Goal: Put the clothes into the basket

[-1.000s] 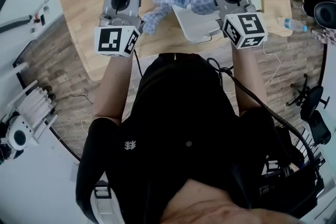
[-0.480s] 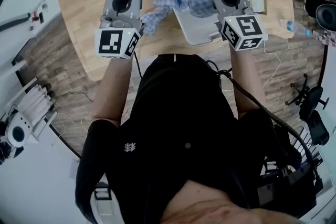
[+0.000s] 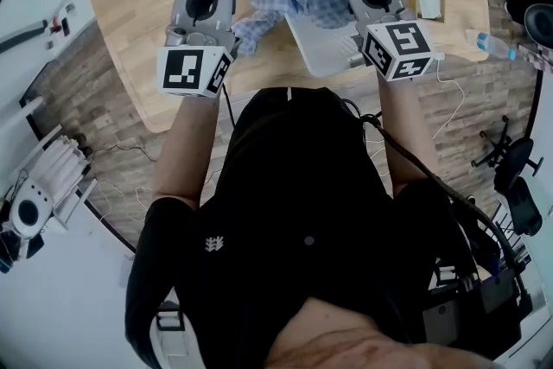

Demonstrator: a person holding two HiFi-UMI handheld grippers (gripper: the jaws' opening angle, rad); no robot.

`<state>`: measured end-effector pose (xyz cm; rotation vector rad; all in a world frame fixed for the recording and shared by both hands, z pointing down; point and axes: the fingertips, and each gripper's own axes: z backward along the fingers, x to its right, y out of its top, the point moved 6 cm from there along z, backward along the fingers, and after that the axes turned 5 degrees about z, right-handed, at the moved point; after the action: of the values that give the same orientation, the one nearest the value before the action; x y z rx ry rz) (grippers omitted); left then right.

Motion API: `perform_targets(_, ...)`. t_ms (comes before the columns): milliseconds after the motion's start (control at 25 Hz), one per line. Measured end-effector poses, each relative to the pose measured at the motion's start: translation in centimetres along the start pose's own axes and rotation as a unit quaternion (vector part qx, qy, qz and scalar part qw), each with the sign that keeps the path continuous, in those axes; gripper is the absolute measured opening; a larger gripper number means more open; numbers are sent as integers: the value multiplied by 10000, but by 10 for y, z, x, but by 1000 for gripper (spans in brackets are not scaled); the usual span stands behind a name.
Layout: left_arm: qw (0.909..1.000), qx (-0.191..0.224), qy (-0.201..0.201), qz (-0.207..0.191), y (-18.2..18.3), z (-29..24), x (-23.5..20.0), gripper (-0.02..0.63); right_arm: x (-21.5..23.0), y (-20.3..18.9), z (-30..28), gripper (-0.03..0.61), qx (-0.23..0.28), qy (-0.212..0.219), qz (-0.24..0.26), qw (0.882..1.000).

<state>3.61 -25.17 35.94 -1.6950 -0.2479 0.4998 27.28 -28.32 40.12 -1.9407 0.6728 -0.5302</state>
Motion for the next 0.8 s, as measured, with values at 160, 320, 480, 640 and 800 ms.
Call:
perform_targets(160, 10000, -56, 5, 22, -5, -6, 0, 0, 5, -7, -5, 80, -88, 51, -67, 9999)
perform_targets(320, 9999, -104, 25, 28, -9, -7, 2, 0, 4, -10, -6, 81, -106, 132, -112, 9998)
perform_targets(480, 9999, -127, -9, 25, -13, -4, 3, 0, 0, -15, -11, 83, -219, 69, -12, 9997)
perform_targets(640, 9998, -205, -13, 11, -18, -3, -5, 0, -3, -20, -22, 87, -347, 15, 62, 9994)
perform_targets(800, 9996, -287, -9, 8, -22, -3, -10, 0, -1, -20, -26, 92, -395, 1, 121, 9991)
